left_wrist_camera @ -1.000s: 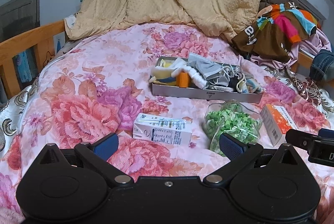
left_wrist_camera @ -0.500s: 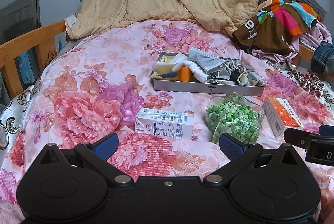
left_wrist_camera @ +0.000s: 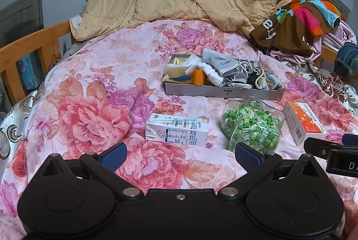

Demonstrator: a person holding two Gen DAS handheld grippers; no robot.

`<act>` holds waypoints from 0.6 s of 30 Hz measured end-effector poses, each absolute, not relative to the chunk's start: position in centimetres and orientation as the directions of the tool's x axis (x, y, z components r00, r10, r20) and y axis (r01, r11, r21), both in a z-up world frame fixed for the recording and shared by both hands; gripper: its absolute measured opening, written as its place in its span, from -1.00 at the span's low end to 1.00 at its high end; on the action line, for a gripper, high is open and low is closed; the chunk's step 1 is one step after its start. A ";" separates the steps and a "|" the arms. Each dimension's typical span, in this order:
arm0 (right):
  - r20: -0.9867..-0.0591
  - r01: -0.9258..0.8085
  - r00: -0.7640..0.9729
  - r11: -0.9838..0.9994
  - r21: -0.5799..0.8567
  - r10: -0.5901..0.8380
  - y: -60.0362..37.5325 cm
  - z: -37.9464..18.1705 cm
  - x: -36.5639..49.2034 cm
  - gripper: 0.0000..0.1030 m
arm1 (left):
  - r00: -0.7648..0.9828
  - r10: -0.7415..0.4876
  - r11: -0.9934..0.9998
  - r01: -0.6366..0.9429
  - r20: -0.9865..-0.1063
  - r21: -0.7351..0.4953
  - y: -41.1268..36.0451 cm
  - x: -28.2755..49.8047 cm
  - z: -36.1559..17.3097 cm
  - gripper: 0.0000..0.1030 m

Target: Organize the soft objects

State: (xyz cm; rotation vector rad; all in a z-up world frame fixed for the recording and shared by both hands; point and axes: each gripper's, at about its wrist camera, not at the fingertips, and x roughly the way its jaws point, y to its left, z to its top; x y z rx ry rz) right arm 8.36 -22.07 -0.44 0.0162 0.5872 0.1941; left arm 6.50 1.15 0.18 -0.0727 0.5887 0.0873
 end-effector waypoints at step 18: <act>-0.552 -0.178 0.813 0.982 0.069 0.186 -22.0 -0.4 8.4 0.99 | 0.825 0.060 0.994 -0.101 -0.561 -0.042 1.1 6.5 0.1 0.98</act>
